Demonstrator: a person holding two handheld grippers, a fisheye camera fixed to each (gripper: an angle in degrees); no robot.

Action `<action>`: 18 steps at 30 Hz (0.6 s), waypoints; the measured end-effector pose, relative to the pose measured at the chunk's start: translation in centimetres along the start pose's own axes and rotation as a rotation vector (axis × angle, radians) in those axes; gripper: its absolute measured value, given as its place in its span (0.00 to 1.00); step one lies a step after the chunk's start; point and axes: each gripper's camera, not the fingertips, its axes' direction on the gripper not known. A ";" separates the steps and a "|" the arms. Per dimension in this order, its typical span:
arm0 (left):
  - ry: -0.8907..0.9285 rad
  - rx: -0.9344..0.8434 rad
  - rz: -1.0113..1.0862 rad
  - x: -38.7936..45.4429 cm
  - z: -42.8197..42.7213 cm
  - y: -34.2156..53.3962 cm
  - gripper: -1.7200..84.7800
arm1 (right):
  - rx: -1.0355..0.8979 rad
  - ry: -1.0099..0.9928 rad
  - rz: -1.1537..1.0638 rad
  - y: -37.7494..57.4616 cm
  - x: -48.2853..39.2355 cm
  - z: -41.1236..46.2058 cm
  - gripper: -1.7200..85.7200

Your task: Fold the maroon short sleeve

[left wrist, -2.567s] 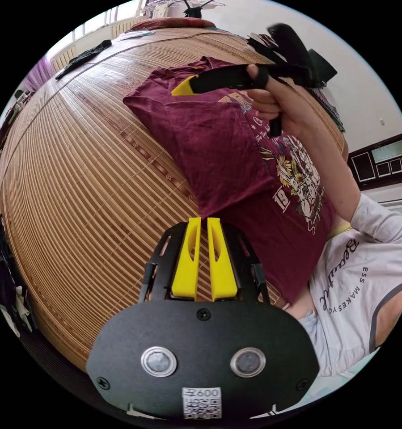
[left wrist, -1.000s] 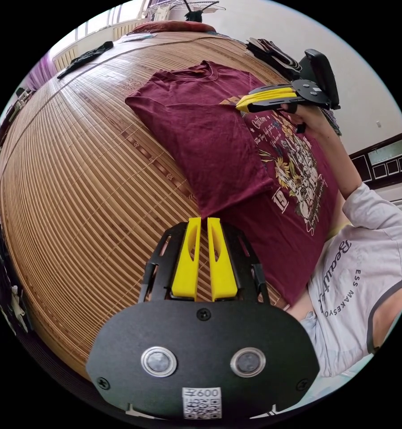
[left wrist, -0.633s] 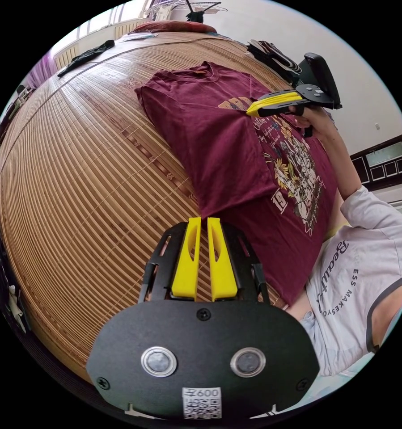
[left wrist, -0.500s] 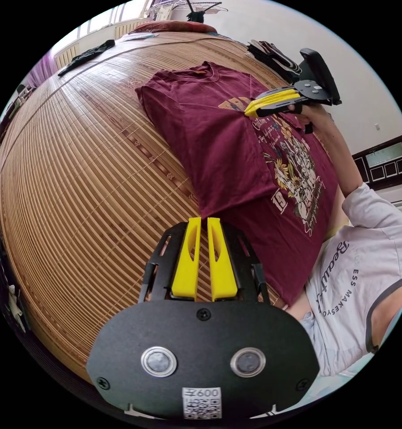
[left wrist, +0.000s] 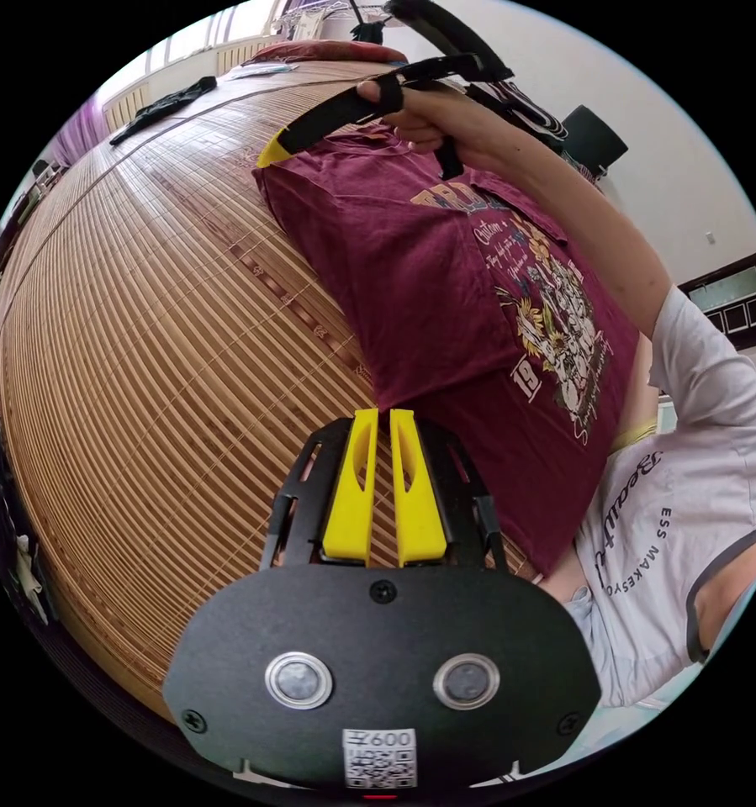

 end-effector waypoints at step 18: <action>0.003 -0.001 -0.005 -1.2 0.9 -0.4 0.05 | -0.027 -0.136 0.025 -0.2 5.8 -1.3 0.02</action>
